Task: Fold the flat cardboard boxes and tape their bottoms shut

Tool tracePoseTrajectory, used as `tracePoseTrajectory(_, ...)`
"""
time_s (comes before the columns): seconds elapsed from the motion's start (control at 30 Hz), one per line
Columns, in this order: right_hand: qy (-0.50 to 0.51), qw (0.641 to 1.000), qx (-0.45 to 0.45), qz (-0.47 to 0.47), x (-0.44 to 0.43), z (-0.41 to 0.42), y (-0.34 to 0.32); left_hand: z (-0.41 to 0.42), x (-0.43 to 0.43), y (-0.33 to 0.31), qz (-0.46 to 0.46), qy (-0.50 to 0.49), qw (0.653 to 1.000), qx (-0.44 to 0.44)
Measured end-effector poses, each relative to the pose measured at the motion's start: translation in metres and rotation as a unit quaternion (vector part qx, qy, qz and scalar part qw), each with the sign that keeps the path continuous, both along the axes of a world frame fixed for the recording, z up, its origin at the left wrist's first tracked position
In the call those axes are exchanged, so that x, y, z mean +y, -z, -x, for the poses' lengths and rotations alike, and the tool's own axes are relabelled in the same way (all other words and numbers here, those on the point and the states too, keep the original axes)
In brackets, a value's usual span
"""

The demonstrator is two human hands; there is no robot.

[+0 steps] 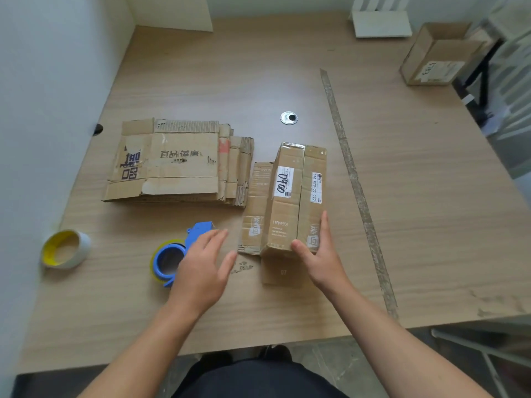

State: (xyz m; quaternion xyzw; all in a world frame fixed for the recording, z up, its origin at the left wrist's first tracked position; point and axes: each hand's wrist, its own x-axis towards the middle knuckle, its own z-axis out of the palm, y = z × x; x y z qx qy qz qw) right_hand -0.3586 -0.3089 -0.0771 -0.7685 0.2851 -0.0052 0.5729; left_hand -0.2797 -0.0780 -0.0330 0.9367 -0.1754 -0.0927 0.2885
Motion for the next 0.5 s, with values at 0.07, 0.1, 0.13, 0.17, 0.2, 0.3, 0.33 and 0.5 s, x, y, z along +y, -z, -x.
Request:
tracePoseTrajectory(0.07,0.021,1.000,0.002,-0.014,0.002,-0.002,-0.001,0.010,-0.026,-0.003,0.065,0.050,0.996,0.043)
tracePoseTrajectory(0.1,0.032,0.999,0.003,-0.020,0.003,-0.003,-0.001,0.014,-0.038,-0.002,0.085,0.053,0.993,0.061)
tracePoseTrajectory(0.13,0.039,0.999,0.003,-0.024,0.004,-0.003,-0.001,0.017,-0.048,-0.001,0.102,0.042,0.991,0.079)
tracePoseTrajectory(0.17,0.046,0.999,0.004,-0.028,0.005,-0.003,0.000,0.019,-0.057,0.001,0.118,0.023,0.988,0.094)
tracePoseTrajectory(0.2,0.050,0.998,0.006,-0.033,0.005,-0.003,0.001,0.021,-0.064,0.003,0.131,0.001,0.986,0.107)
tracePoseTrajectory(0.3,0.059,0.997,0.008,-0.048,0.004,-0.002,0.004,0.021,-0.076,0.012,0.136,-0.050,0.979,0.145)
tracePoseTrajectory(0.33,0.058,0.997,0.006,-0.052,0.003,-0.001,0.005,0.022,-0.078,0.015,0.136,-0.058,0.976,0.160)
tracePoseTrajectory(0.5,0.043,0.998,-0.001,-0.056,0.003,0.001,0.007,0.026,-0.082,0.027,0.172,-0.084,0.958,0.212)
